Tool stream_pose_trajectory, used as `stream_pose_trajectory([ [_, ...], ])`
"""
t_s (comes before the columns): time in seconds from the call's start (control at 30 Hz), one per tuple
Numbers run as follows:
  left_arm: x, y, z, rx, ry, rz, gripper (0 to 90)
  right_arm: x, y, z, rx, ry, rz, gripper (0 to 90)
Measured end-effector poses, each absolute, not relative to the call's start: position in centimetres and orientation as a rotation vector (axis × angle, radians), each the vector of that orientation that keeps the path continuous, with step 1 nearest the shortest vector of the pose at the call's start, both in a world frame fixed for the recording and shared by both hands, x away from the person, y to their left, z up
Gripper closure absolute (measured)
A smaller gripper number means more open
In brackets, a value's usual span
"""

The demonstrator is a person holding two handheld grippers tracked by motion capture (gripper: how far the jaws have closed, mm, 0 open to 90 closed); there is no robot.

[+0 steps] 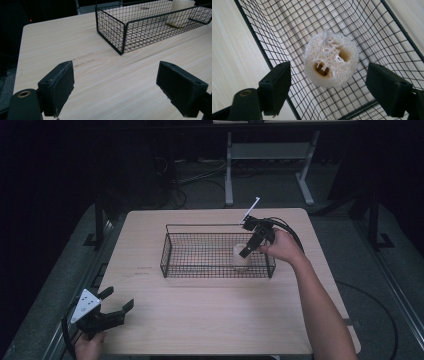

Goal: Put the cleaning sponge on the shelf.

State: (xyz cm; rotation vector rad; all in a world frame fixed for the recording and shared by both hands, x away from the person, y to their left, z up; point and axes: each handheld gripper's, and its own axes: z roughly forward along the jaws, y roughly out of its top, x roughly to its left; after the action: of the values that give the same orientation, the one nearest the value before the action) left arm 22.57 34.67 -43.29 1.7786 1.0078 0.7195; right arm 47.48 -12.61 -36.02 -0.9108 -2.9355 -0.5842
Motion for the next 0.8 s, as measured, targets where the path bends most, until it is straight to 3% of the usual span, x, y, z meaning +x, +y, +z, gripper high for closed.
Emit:
stream_pose_trajectory([
  [0.8,22.5,34.6,-43.3,1.783,1.01,0.719,13.9,44.9,-14.1,-34.0,-0.884,-2.98,-0.592,20.8],
])
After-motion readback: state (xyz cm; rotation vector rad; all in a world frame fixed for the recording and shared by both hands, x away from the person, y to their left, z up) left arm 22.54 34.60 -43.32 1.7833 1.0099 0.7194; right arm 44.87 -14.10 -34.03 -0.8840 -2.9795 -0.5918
